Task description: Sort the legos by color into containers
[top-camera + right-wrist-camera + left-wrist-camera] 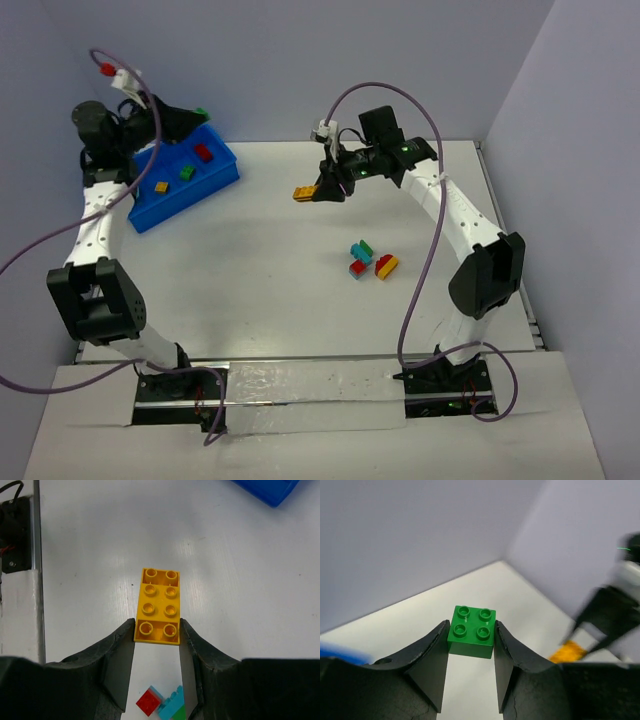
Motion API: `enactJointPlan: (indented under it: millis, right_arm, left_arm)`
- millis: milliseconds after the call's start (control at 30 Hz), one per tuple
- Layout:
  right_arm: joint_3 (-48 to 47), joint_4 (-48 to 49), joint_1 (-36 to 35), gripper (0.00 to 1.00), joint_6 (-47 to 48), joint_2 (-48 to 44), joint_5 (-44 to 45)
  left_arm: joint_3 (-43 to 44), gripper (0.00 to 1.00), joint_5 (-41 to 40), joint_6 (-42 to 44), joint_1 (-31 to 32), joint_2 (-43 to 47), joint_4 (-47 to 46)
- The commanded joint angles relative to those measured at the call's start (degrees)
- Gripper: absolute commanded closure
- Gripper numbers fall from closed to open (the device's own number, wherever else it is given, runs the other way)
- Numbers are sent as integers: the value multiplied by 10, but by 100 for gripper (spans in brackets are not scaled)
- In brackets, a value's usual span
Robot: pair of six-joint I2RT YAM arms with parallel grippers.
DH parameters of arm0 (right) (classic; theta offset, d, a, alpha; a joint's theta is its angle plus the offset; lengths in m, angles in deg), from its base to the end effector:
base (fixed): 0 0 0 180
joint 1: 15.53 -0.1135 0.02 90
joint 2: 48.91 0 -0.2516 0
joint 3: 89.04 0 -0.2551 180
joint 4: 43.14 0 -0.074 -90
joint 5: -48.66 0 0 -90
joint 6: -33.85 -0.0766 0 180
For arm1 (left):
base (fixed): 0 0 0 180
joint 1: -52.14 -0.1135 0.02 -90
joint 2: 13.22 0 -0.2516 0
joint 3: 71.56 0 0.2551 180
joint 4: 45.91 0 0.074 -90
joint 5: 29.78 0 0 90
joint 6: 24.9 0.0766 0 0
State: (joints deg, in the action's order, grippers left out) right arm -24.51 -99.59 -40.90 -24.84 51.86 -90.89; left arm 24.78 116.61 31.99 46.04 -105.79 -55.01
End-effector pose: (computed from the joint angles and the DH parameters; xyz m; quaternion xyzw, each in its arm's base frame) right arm 0.3419 0.2266 0.3430 -0.5441 0.6480 0.3627 0.3904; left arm 0.4038 -0.0210 0.4075 0.1637 0.6415 -0.4473 0.6013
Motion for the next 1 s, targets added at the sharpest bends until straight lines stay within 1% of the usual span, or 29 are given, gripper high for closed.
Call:
enactJointPlan:
  millis: [0, 33, 67, 200, 333, 433, 533, 633, 733, 967]
  right_arm:
    - [-29, 41, -4, 100, -36, 6, 23]
    - [-31, 46, -4, 100, -47, 11, 26]
    - [-34, 52, -4, 100, -57, 15, 31]
    - [-60, 57, -4, 100, -89, 34, 36]
    - [-74, 59, -3, 100, -107, 43, 41]
    - [-77, 61, -4, 100, -116, 43, 49]
    - [-76, 61, -4, 100, -122, 42, 56]
    - [-71, 62, -4, 100, -129, 40, 63]
    - [-55, 71, -5, 100, -133, 33, 68]
    - [-52, 67, -6, 100, -122, 32, 87]
  left_arm:
    - [59, 100, -166, 217, -50, 14, 293]
    - [82, 100, -194, 245, -56, 3, 323]
    - [98, 100, -227, 255, -65, -14, 353]
    - [150, 100, -287, 287, -74, -81, 401]
    - [202, 100, -319, 307, -74, -148, 412]
    - [232, 100, -345, 307, -74, -207, 408]
    - [278, 100, -381, 269, -75, -258, 412]
    - [308, 100, -364, 270, -75, -287, 408]
    - [300, 100, -354, 280, -74, -299, 362]
    - [327, 99, -341, 286, -73, -356, 328]
